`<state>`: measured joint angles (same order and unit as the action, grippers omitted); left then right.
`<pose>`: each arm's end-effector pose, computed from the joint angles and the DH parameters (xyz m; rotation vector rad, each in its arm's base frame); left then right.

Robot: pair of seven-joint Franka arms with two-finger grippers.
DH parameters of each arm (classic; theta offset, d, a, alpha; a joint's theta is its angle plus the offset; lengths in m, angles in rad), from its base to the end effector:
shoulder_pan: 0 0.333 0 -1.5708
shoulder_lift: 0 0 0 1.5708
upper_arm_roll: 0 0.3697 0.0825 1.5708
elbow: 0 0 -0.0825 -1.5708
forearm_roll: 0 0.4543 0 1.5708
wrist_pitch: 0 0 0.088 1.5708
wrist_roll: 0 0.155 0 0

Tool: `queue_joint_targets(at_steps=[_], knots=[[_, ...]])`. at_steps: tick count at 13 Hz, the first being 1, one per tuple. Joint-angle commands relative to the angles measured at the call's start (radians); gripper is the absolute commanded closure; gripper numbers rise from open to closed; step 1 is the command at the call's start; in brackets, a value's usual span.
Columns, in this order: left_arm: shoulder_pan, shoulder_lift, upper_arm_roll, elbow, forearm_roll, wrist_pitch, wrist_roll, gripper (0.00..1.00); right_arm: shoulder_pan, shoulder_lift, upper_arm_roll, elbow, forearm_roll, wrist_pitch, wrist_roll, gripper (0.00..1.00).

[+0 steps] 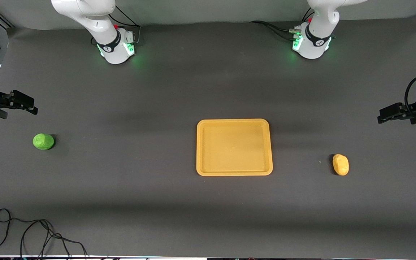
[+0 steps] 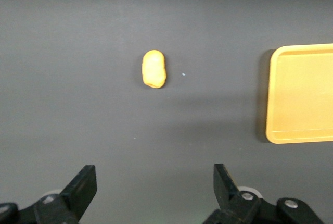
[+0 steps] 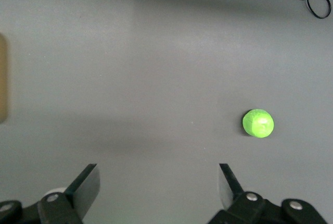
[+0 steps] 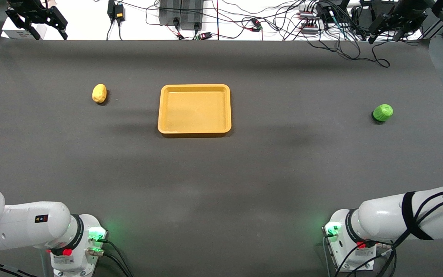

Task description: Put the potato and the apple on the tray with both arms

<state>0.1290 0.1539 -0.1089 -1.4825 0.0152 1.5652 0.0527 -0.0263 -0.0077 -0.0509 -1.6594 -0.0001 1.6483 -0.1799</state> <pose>0.6732 0.0208 0.5779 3.1352 -0.0507 -0.1101 0.6247 -0.0484 0.5935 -3.1367 -0.1612 0.0053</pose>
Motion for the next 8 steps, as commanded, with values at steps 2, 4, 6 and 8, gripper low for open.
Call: queue_joint_targets(at_steps=[2, 4, 6, 8], knots=[[-0.012, -0.016, 0.005, 0.007, 0.025, -0.008, 0.016, 0.0, 0.014, 0.02, -0.012, 0.032, -0.003, -0.005, -0.016, 0.0], [-0.008, -0.011, 0.006, 0.002, -0.006, -0.005, 0.016, 0.0, 0.014, 0.023, -0.012, 0.036, -0.003, -0.005, -0.016, 0.0], [-0.002, -0.005, 0.008, 0.002, -0.024, 0.001, 0.016, 0.0, 0.014, 0.023, -0.012, 0.04, -0.003, -0.005, -0.016, 0.0], [-0.002, -0.008, 0.009, -0.002, -0.023, -0.011, 0.016, 0.0, 0.014, 0.023, -0.012, 0.036, -0.003, -0.005, -0.018, 0.0]])
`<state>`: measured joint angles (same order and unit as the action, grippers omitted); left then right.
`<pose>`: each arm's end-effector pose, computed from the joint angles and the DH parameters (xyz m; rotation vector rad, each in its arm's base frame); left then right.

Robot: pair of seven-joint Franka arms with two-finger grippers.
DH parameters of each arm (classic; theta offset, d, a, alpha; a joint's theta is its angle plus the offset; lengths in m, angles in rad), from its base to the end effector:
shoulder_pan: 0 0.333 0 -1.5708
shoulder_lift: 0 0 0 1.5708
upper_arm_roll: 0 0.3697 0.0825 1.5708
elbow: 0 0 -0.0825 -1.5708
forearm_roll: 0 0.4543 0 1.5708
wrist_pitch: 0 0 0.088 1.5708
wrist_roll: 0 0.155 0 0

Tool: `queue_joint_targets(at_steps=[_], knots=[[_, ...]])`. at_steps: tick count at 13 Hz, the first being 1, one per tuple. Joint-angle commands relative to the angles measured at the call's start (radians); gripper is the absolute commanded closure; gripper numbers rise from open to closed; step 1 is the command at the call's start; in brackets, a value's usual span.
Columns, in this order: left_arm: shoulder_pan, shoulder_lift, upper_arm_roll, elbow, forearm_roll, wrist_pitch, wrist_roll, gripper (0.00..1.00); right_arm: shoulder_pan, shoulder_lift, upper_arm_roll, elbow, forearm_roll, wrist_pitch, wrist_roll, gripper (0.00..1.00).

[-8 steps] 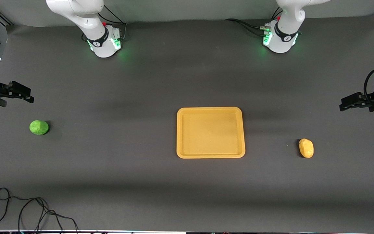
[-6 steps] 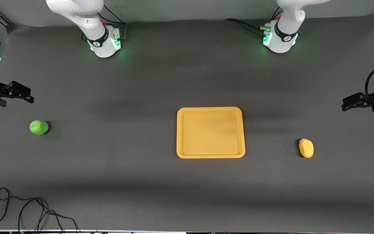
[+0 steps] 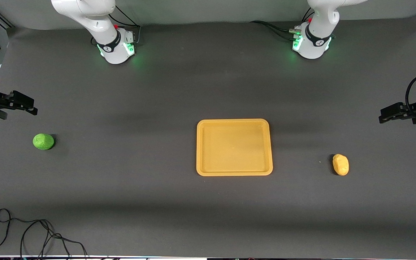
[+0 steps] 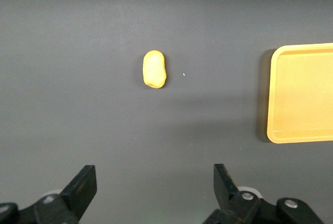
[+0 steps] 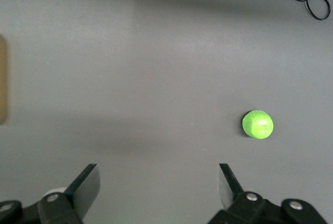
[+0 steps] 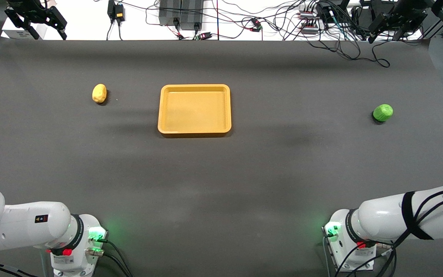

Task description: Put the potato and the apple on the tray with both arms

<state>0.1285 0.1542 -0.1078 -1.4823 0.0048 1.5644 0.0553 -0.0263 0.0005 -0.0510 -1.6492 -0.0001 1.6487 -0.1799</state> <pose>0.6732 0.0196 0.5777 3.1247 -0.0532 -0.1105 0.6280 -0.0486 0.5940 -3.1374 -0.1611 0.0016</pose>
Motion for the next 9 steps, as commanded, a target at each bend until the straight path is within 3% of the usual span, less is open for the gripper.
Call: queue_joint_targets(at_steps=[1, 4, 6, 9], knots=[[-0.001, -0.01, 0.008, -0.009, -0.014, -0.007, 0.014, 0.0, 0.014, 0.015, -0.012, 0.026, -0.003, -0.006, -0.018, 0.0], [-0.004, -0.001, 0.007, -0.015, -0.014, 0.025, 0.018, 0.0, 0.014, 0.013, -0.012, 0.025, -0.003, -0.006, -0.018, 0.0], [-0.003, -0.002, 0.008, -0.097, -0.014, 0.132, 0.029, 0.01, 0.014, 0.013, -0.012, 0.023, -0.005, -0.004, -0.018, 0.0], [0.003, 0.08, 0.01, -0.197, -0.013, 0.224, 0.032, 0.03, 0.016, 0.015, -0.012, 0.025, -0.003, -0.003, -0.018, 0.0]])
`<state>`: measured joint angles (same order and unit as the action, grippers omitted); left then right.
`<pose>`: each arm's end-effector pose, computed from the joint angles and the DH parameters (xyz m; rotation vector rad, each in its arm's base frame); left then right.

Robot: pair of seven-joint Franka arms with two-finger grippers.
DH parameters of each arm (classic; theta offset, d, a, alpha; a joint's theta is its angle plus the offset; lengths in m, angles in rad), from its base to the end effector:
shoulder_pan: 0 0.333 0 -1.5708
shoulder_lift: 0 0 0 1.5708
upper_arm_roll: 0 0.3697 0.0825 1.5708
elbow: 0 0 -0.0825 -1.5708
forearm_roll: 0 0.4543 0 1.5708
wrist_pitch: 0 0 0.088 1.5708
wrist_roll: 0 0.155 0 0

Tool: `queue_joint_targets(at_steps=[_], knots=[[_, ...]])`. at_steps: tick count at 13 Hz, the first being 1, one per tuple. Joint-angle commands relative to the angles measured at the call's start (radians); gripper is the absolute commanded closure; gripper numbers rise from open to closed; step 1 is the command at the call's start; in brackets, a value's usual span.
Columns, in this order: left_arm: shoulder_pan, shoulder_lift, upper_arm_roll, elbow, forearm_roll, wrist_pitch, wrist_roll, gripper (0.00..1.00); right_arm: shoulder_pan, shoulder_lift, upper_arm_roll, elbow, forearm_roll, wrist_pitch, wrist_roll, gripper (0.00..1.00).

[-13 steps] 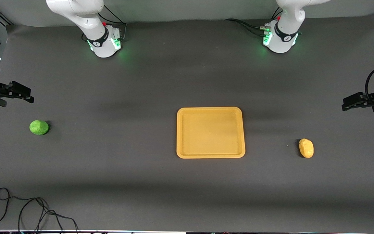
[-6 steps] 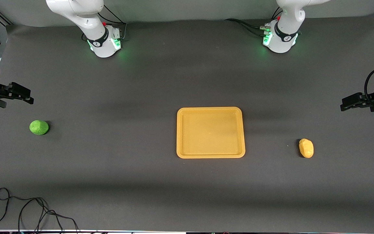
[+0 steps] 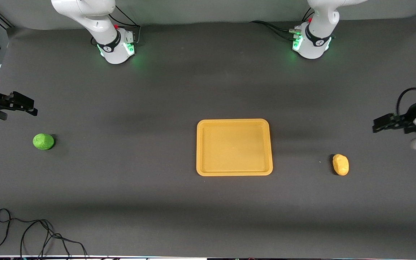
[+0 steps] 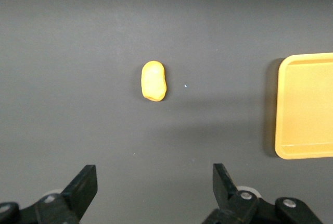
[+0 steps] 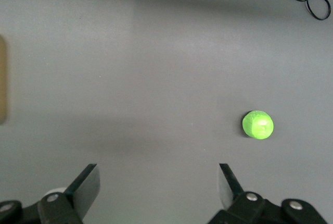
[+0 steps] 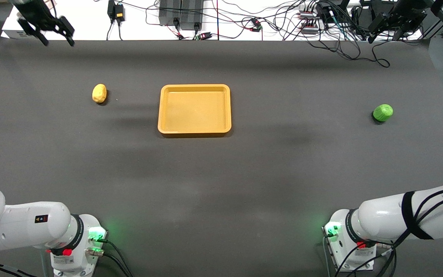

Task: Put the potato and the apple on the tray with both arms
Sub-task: 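Reach the left gripper down to the yellow potato and grasp it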

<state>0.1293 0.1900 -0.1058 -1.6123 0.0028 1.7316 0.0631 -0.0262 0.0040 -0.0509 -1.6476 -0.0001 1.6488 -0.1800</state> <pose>0.6883 0.0211 0.4964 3.1189 -0.0607 -0.1074 0.6291 -0.0486 0.5927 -3.1374 -0.1616 0.0044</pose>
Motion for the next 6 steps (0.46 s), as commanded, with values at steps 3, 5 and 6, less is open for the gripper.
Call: queue_joint_targets(at_steps=[3, 5, 6], knots=[[0.007, 0.101, 0.009, -0.193, -0.004, 0.254, 0.035, 0.02, 0.008, 0.001, -0.017, 0.012, -0.006, -0.001, -0.032, 0.0], [0.013, 0.169, 0.009, -0.215, -0.004, 0.34, 0.061, 0.01, 0.008, -0.006, -0.053, -0.001, -0.014, 0.014, -0.036, 0.0], [0.007, 0.204, 0.011, -0.218, 0.006, 0.371, 0.061, 0.02, 0.008, -0.006, -0.082, -0.001, -0.014, 0.017, -0.068, 0.0]])
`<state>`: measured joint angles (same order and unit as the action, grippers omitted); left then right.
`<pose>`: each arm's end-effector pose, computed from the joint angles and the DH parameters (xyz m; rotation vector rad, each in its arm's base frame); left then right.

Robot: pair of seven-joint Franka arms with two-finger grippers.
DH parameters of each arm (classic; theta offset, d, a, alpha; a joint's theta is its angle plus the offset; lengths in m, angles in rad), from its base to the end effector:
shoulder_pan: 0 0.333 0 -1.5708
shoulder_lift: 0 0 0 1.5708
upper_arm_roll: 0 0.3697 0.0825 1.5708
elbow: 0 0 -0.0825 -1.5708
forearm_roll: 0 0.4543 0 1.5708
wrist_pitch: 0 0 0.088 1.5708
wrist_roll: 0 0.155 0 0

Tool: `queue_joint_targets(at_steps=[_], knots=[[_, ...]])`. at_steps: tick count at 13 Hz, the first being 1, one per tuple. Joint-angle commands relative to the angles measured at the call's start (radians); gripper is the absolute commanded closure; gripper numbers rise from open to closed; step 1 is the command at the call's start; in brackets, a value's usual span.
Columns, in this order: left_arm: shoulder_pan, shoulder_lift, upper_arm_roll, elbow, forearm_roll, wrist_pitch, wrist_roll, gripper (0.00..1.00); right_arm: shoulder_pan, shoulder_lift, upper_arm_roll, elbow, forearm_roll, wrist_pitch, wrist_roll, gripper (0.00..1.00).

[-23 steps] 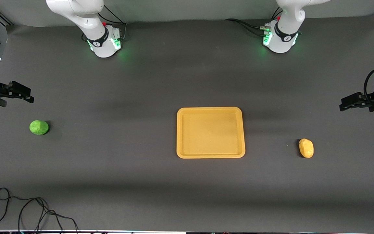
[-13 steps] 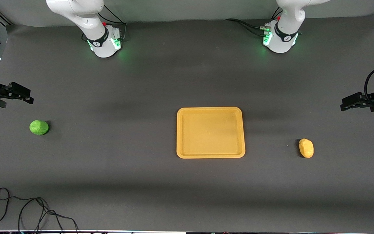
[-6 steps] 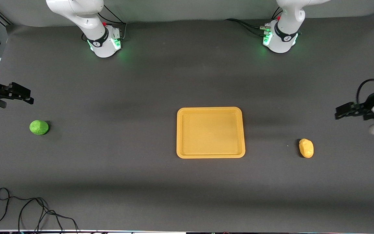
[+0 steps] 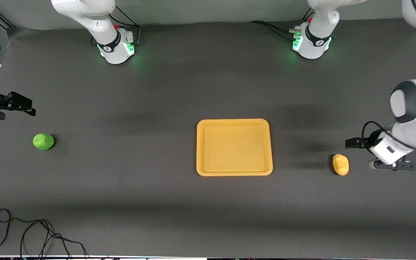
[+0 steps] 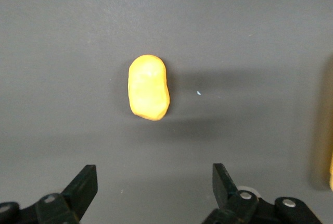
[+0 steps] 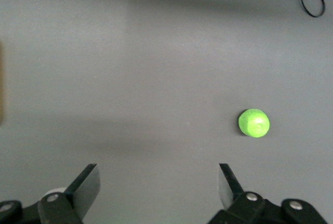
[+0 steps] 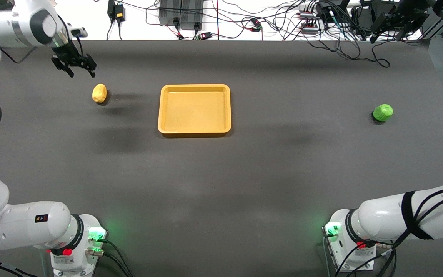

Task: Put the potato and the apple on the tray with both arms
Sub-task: 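Reach the left gripper down to the yellow potato and grasp it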

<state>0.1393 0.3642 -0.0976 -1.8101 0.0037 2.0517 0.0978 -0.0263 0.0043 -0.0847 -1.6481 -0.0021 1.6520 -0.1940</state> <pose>0.6973 0.0326 0.2957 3.0948 -0.0832 -0.1834 0.6276 -0.0702 0.5925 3.1365 0.1305 -0.0012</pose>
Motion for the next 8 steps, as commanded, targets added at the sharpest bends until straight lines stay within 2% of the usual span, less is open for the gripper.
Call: queue_joint_targets(at_steps=[1, 8], knots=[[-0.004, 0.065, 0.002, -0.02, 0.009, 0.092, 0.026, 0.03, 0.008, -0.001, -0.094, -0.004, -0.012, 0.025, -0.103, 0.0], [0.02, 0.254, 0.002, 0.02, 0.047, 0.323, 0.074, 0.05, 0.006, 0.022, -0.363, -0.044, 0.004, 0.124, -0.395, 0.0]])
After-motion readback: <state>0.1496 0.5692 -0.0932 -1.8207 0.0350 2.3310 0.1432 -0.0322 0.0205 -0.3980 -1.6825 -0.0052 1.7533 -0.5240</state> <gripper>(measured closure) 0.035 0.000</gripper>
